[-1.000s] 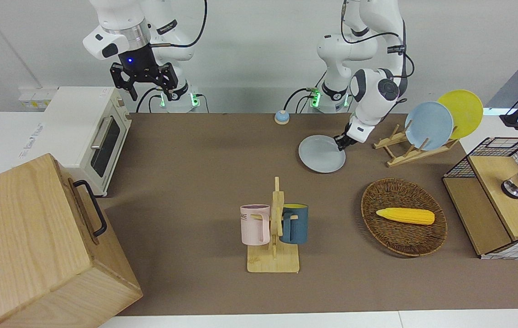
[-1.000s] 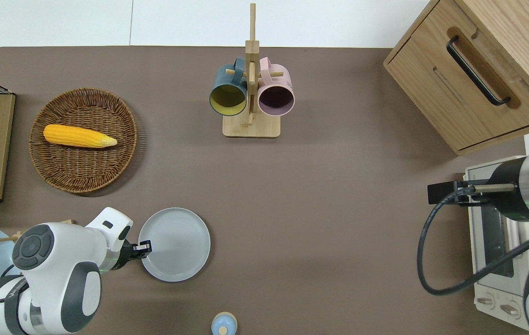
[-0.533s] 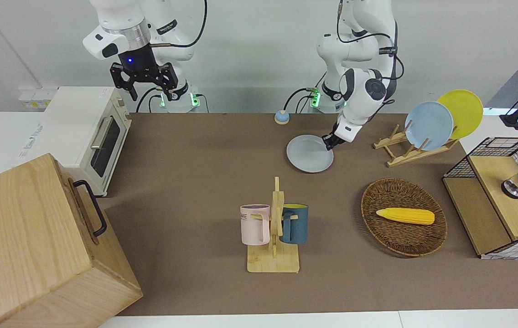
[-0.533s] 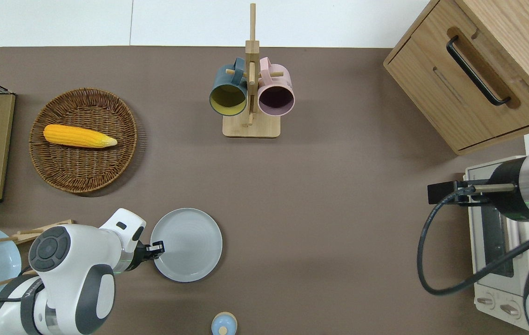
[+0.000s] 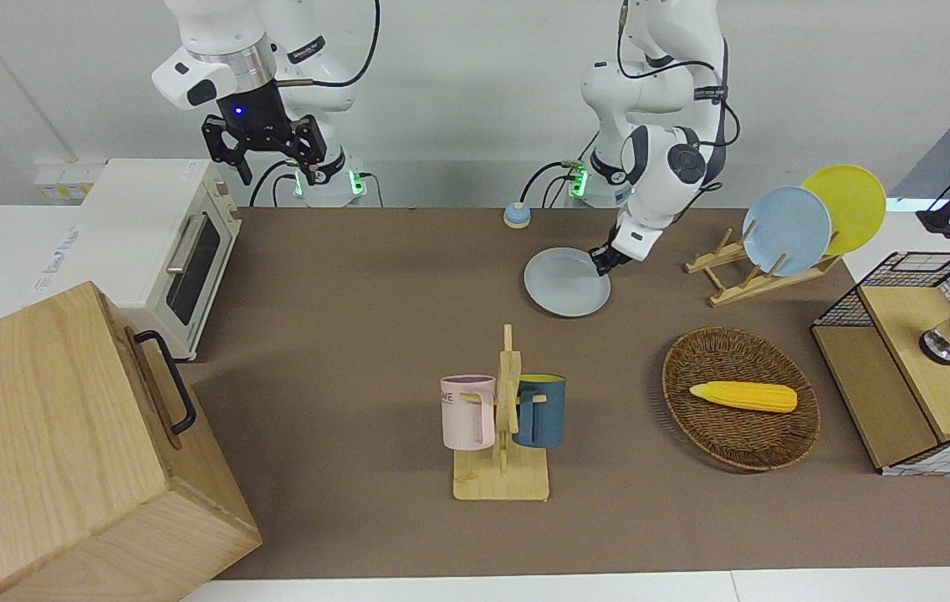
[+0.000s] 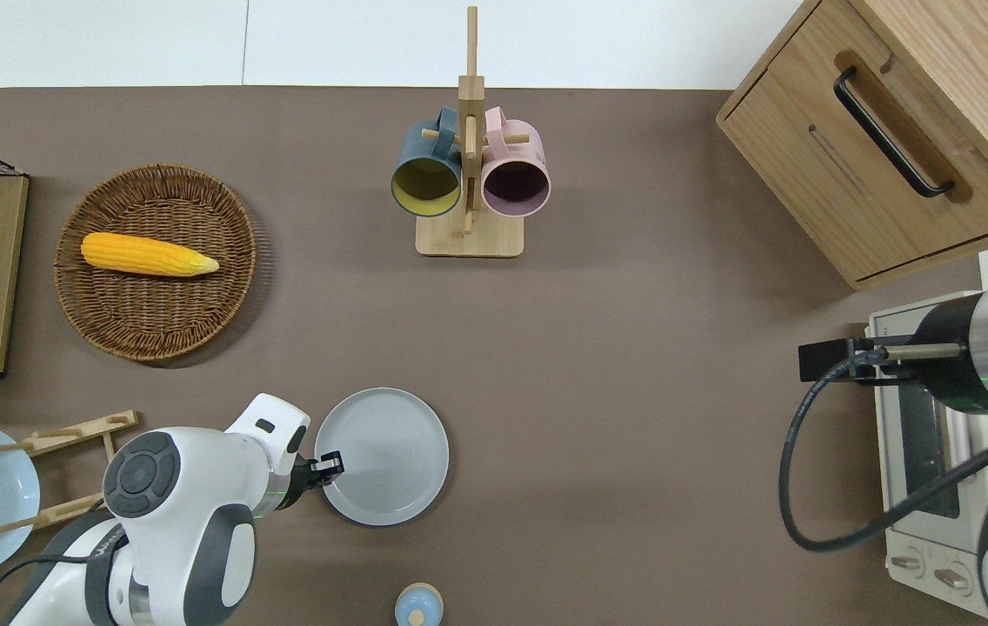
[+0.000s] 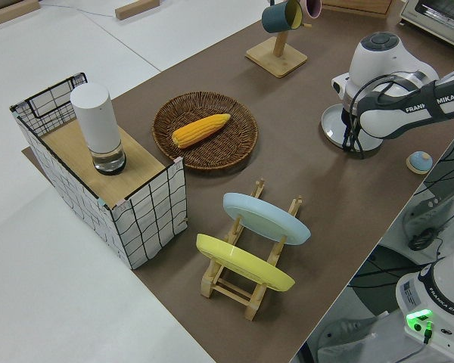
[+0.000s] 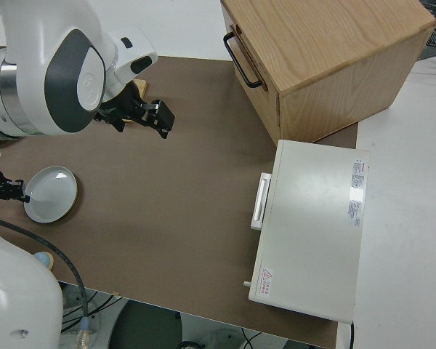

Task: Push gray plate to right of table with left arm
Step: 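Push the gray plate with the left gripper away from the basket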

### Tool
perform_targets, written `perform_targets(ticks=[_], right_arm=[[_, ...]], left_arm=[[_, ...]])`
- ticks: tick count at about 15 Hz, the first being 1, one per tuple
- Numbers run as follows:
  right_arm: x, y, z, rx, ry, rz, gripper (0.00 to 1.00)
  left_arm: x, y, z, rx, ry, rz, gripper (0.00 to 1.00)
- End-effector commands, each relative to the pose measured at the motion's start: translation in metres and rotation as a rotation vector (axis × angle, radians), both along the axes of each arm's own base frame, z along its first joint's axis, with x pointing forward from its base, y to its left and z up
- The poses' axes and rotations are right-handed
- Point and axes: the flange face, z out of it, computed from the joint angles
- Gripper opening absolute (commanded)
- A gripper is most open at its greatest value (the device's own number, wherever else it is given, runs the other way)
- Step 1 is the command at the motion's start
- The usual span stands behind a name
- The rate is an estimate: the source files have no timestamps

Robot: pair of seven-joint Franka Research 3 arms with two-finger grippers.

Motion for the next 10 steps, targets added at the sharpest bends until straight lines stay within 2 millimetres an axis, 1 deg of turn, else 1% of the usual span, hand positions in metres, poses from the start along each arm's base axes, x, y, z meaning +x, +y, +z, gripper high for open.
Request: perform_targets(ticks=[1,5,10], right_arm=[[-0.007,-0.002,0.000,0.009,0.003,-0.025,0.996],[-0.007,-0.002,0.000,0.009,0.003,-0.025,0.996],[-0.007,-0.002,0.000,0.009,0.003,-0.025,0.996]], left_arm=[[-0.013,-0.020,-0.027,-0.002,0.030,0.034,0.00],[-0.016,-0.033,-0.031,-0.020,0.026,0.059,0.00],[-0.025,-0.070,-0.047,-0.034,0.007,0.113,0.00]])
